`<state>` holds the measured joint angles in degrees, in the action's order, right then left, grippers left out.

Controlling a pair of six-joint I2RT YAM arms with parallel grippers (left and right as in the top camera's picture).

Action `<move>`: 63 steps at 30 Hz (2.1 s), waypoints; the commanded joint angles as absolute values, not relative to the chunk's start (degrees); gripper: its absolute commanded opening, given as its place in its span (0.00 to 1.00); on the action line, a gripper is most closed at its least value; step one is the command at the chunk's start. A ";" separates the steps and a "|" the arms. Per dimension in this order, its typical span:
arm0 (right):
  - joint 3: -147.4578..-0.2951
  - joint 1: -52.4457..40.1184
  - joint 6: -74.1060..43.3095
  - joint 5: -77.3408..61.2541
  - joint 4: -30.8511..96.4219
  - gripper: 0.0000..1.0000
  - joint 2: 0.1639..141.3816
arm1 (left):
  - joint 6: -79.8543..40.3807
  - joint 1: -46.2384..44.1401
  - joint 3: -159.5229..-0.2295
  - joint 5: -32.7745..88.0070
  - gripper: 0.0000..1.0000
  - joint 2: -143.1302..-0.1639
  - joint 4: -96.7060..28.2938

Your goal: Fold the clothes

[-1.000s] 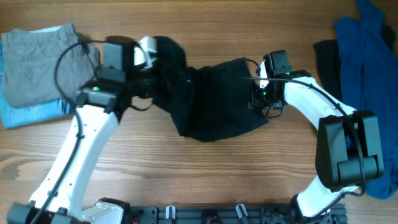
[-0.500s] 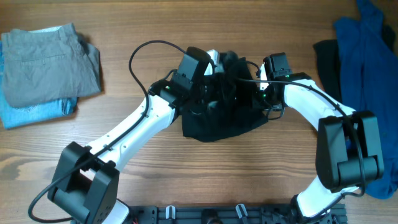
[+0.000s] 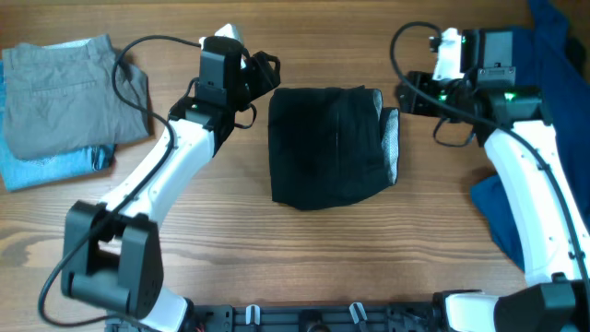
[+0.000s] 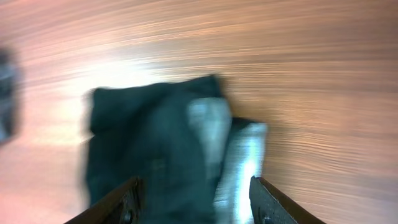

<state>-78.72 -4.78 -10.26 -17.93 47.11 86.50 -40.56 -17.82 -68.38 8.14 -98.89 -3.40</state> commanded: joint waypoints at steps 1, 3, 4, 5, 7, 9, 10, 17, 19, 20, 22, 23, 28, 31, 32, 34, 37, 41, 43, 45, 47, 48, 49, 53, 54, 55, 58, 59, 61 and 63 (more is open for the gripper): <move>-75.66 -8.73 -8.97 -28.56 47.66 0.59 89.30 | -39.46 -17.91 -69.12 5.52 0.54 -105.65 0.01; -72.53 -11.03 -9.23 -28.58 47.59 0.59 90.54 | -39.44 -18.41 -69.12 5.50 0.52 -109.08 2.07; -71.05 -11.94 -9.50 -28.56 47.57 0.59 91.05 | -39.44 -18.59 -69.12 5.48 0.52 -110.37 2.44; -69.25 -13.02 -9.63 -28.51 47.59 0.60 91.74 | -39.44 -18.81 -69.12 5.48 0.52 -111.79 2.61; -65.23 -14.72 -11.14 -27.73 46.98 0.60 93.56 | -39.33 -19.00 -69.12 5.52 0.51 -114.37 1.76; -62.30 -15.09 -12.53 -26.02 46.06 0.60 94.74 | -37.93 -19.00 -69.12 5.54 0.51 -115.66 -0.16; -60.18 -15.07 -14.79 -23.03 45.58 0.60 95.74 | -35.83 -19.00 -69.12 5.52 0.51 -116.05 -2.07; -53.65 -14.92 -20.18 -8.34 39.77 0.65 98.28 | -31.27 -19.00 -69.12 5.50 0.45 -116.07 -21.67; -53.65 -14.92 -20.12 -3.22 37.69 0.67 98.28 | -31.29 -19.00 -69.12 5.74 0.34 -116.05 -30.85; -53.65 -14.92 -20.03 0.16 35.83 0.68 98.28 | -31.29 -19.00 -69.12 6.31 0.29 -116.05 -36.27; -53.65 -14.37 -19.20 6.94 30.17 0.68 98.28 | -31.29 -19.00 -69.12 8.29 0.25 -116.05 -47.09; -53.65 -13.78 -17.28 8.36 25.02 0.68 98.28 | -31.29 -19.00 -69.12 10.33 0.25 -116.05 -52.38; -53.67 -13.30 -12.03 -0.25 15.88 0.67 98.26 | -31.27 -18.33 -69.14 14.55 0.17 -114.30 -59.61; -53.67 -13.32 -12.03 -1.54 17.56 0.68 98.26 | -31.27 -16.10 -70.41 14.50 0.17 -109.62 -58.74; -53.67 -13.28 -11.94 -1.32 18.33 0.69 98.26 | -31.27 -15.09 -71.50 14.50 0.18 -107.79 -58.24; -53.65 -13.28 -12.03 -1.39 19.46 0.70 98.26 | -31.27 -13.23 -73.17 14.52 0.25 -104.44 -55.79; -53.65 -13.26 -12.05 -1.37 19.75 0.71 98.26 | -31.03 -11.22 -73.43 14.85 0.79 -100.95 -47.22; -53.65 -13.28 -12.03 -1.39 20.14 0.72 98.26 | -17.89 -11.46 -73.41 31.42 0.91 -102.83 -37.45; -53.65 -13.26 -12.03 -1.39 20.27 0.72 98.26 | -16.67 -11.51 -73.41 33.19 0.98 -104.81 -36.77; -53.65 -13.28 -12.03 -1.37 20.21 0.73 98.26 | -16.51 -11.51 -73.41 35.00 1.00 -108.68 -36.16; -53.65 -13.28 -12.03 -1.37 20.23 0.73 98.26 | -14.02 -11.51 -73.41 40.03 1.00 -111.94 -35.64; -53.65 -13.28 -12.03 -1.37 20.23 0.73 98.26 | -13.65 -11.51 -73.41 42.41 1.00 -113.45 -35.31; -53.65 -13.28 -12.03 -1.39 20.23 0.73 98.26 | -13.67 -11.51 -73.41 44.14 1.00 -115.31 -35.03; -53.65 -13.26 -12.01 -1.37 20.21 0.73 98.26 | -12.82 -13.43 -73.41 49.82 1.00 -121.14 -34.46; -53.65 -13.28 -12.03 -1.37 20.23 0.73 98.26 | -12.14 -14.39 -73.41 50.68 1.00 -122.23 -34.48; -53.65 -13.26 -12.01 -1.37 20.25 0.73 98.26 | -12.14 -15.38 -73.41 50.54 1.00 -123.07 -34.46; -53.65 -13.28 -12.01 -1.37 20.29 0.73 98.26 | -12.16 -17.69 -73.41 50.39 0.86 -124.20 -34.22; -53.65 -13.28 -11.99 -1.37 20.36 0.73 98.26 | -12.19 -18.57 -73.41 48.60 0.68 -124.20 -34.06; -53.65 -13.28 -11.99 -1.37 20.51 0.73 98.26 | -12.67 -18.68 -73.41 45.98 0.38 -124.20 -34.02; -53.67 -13.26 -12.01 -1.37 21.08 0.73 98.26 | -13.37 -17.69 -73.43 43.75 0.04 -124.07 -34.04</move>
